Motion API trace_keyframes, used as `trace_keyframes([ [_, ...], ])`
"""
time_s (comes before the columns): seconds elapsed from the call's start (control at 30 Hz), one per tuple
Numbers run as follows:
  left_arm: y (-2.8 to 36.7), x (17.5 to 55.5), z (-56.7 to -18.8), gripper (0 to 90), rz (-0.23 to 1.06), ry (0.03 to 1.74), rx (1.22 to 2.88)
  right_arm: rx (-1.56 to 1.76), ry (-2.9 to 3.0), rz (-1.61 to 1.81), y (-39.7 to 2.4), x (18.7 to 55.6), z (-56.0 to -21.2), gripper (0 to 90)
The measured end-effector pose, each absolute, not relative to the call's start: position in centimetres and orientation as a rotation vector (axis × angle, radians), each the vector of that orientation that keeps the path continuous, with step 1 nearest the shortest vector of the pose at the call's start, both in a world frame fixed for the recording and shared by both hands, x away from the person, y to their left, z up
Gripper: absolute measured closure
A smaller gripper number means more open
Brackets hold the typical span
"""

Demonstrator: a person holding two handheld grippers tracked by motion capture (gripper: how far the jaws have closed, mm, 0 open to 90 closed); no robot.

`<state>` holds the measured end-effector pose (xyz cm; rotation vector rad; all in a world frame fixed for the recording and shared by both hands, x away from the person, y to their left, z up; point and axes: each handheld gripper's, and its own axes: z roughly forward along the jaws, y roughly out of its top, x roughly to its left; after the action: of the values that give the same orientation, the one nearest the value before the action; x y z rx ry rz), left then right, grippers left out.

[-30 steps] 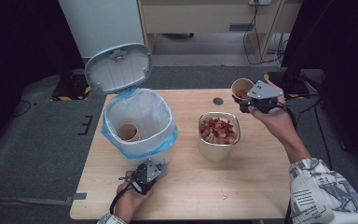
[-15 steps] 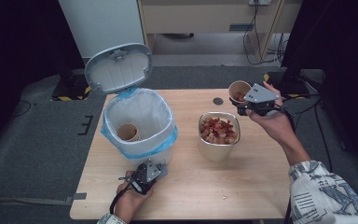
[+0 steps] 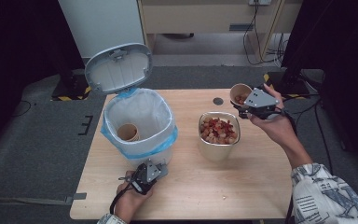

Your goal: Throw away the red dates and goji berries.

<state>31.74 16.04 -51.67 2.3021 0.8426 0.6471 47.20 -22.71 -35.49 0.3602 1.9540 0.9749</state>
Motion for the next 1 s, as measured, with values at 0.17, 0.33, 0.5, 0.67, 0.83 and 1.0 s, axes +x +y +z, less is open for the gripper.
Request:
trace_keyframes([
  [0.17, 16.0, 31.7, -51.7, 89.8, 0.645, 0.845, 2.297, 0.285, 1.976, 0.961, -21.6, 46.6, -35.8, 30.5],
  [0.33, 16.0, 31.7, -51.7, 89.8, 0.645, 0.844, 2.297, 0.259, 1.982, 0.934, -21.4, 46.4, -36.1, 30.2],
  [0.5, 16.1, 31.7, -51.7, 89.8, 0.647, 0.843, 2.302, 0.251, 1.975, 0.893, -21.4, 46.3, -36.1, 30.2],
  [0.67, 16.0, 31.7, -51.7, 89.8, 0.647, 0.843, 2.301, 0.224, 1.97, 0.833, -21.5, 46.1, -36.0, 30.1],
  [0.83, 16.0, 31.7, -51.7, 89.8, 0.648, 0.843, 2.301, 0.179, 1.966, 0.76, -21.2, 45.6, -35.8, 30.1],
  [1.0, 16.0, 31.7, -51.7, 89.8, 0.647, 0.843, 2.301, 0.158, 1.971, 0.747, -21.0, 45.4, -35.9, 30.1],
])
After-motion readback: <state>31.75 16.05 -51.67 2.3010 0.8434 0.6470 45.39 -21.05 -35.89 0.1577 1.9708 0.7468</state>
